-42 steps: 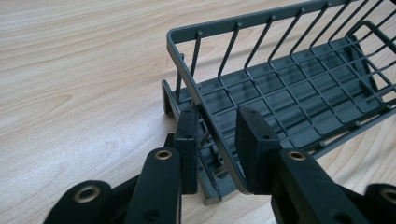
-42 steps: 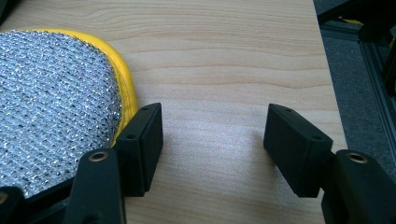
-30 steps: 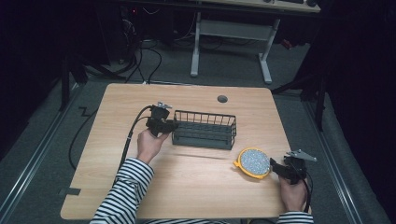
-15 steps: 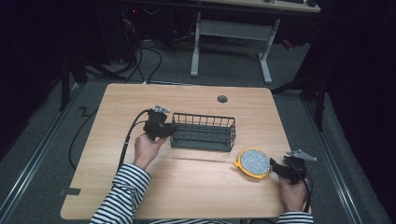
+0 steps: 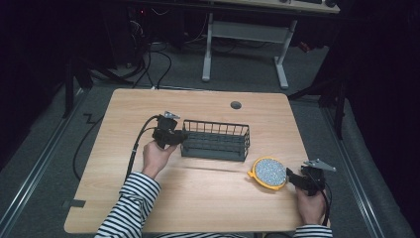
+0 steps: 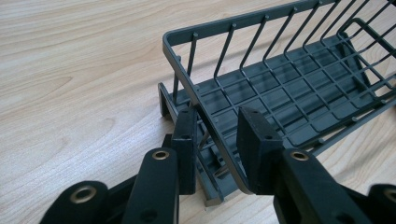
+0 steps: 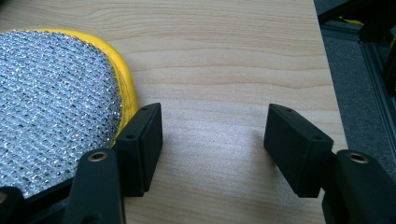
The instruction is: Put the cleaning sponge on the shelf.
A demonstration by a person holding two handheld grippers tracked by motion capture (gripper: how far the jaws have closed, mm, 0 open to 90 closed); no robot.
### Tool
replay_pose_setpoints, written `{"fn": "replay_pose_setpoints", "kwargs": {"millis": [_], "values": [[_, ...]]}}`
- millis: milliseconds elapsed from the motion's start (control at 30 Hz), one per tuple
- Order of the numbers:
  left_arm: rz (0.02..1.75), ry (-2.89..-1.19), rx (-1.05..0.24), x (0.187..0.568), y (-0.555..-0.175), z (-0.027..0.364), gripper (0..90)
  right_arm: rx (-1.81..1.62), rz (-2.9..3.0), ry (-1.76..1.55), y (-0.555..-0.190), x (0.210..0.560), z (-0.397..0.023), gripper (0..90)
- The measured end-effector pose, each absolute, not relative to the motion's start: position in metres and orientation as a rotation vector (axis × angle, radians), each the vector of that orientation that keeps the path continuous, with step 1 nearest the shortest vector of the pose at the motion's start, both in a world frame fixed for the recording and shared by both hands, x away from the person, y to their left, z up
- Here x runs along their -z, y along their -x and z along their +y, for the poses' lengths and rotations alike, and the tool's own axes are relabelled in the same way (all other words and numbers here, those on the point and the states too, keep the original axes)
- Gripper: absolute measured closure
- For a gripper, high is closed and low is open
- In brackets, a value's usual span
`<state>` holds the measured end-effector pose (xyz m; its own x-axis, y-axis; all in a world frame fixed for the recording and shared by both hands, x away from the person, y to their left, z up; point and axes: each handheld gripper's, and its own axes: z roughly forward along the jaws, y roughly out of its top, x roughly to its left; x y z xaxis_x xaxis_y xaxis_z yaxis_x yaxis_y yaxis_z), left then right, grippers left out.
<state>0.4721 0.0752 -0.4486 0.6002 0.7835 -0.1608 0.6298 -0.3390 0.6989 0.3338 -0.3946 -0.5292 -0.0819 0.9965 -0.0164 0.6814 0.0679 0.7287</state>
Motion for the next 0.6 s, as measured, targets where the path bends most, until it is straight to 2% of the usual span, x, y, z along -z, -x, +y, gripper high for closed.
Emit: {"fn": "replay_pose_setpoints", "kwargs": {"millis": [300,400,500,600], "values": [[1.122,-2.072,-0.266,0.4494,-0.4732,0.0756,67.0,-0.771,1.821,-1.666,-0.3338,0.5291,-0.3945,37.6],[1.134,-2.067,-0.271,0.4497,-0.4737,0.0767,62.4,-0.772,1.820,-1.667,-0.3338,0.5291,-0.3945,37.6],[1.154,-2.037,-0.285,0.4502,-0.4731,0.0807,50.2,-0.771,1.820,-1.666,-0.3338,0.5292,-0.3945,37.6],[1.159,-2.032,-0.294,0.4497,-0.4724,0.0827,45.6,-0.772,1.820,-1.668,-0.3338,0.5291,-0.3944,37.6]]}}
